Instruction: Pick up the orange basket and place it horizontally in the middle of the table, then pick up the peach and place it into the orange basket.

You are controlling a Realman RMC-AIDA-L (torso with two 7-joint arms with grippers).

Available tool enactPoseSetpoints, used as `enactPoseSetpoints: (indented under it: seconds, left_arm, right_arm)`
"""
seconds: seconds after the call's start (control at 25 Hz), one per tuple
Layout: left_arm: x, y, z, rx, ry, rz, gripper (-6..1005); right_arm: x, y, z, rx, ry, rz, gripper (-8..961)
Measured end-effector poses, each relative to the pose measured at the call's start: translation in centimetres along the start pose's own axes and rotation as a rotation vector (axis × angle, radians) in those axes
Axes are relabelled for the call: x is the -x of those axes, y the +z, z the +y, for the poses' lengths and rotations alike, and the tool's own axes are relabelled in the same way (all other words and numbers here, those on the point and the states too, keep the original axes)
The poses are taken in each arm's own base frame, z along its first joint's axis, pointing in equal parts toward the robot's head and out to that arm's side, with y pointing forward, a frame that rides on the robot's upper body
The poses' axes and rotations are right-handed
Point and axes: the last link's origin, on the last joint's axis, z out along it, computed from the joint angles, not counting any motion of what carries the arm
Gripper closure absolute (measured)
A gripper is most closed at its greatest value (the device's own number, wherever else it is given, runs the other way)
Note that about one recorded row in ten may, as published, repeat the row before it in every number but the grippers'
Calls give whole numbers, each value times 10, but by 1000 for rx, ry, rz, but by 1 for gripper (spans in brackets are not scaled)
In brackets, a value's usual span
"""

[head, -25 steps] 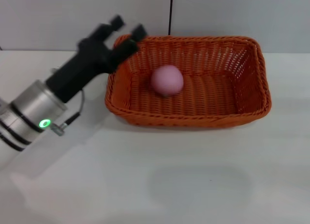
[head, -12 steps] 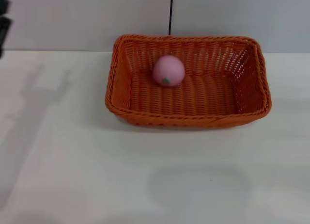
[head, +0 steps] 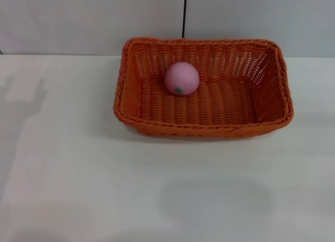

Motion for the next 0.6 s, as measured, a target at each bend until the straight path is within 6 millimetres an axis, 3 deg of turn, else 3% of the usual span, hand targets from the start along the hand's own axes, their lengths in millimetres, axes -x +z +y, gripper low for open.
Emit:
enactPoseSetpoints:
  seconds: [0.6]
  left_arm:
    - [0,3,2,12,-1,1,184]
  right_arm:
    - [2,-14,-8,-82,-6,-38,416]
